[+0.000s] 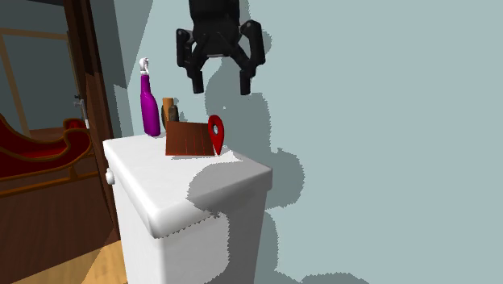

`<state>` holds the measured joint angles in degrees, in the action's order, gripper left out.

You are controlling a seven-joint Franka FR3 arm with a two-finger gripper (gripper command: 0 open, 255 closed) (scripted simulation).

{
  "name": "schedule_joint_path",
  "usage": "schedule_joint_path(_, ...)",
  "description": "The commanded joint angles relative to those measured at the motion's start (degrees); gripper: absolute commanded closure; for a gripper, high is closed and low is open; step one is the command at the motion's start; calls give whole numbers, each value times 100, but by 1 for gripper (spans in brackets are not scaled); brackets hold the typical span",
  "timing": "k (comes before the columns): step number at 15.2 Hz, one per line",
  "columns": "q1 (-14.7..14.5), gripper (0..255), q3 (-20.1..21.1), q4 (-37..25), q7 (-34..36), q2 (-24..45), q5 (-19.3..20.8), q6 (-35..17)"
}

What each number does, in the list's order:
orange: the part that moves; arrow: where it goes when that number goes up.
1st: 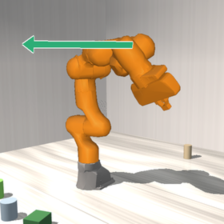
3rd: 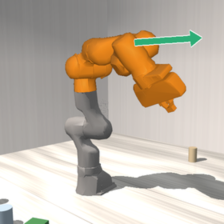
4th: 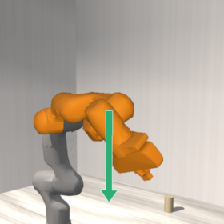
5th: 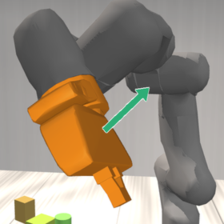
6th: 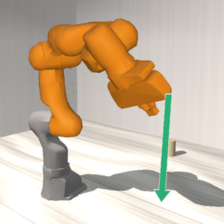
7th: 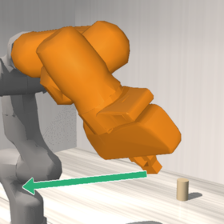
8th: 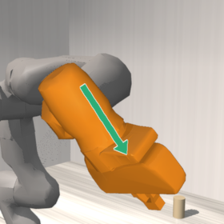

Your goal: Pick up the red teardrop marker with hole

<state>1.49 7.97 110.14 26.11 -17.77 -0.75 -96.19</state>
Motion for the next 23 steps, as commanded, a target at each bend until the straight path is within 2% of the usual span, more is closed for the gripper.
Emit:
schedule_joint_path(1, 3, 0, 147, -386, 364, 463, 82, 25)
schedule_joint_path(6, -55, 0, 397, -1710, 1183, 1810, 401, 283)
schedule_joint_path(10, -216, 0, 470, -3044, 1753, 2984, 700, 685)
schedule_joint_path(17, -192, 0, 452, -2359, 1776, 2879, 678, 103)
schedule_joint_path(20, -188, 0, 453, -2307, 1778, 2873, 678, 56)
schedule_joint_path(21, -192, 255, 456, -2306, 1784, 2872, 677, 58)
schedule_joint_path(23, -190, 255, 455, -2312, 1780, 2869, 676, 67)
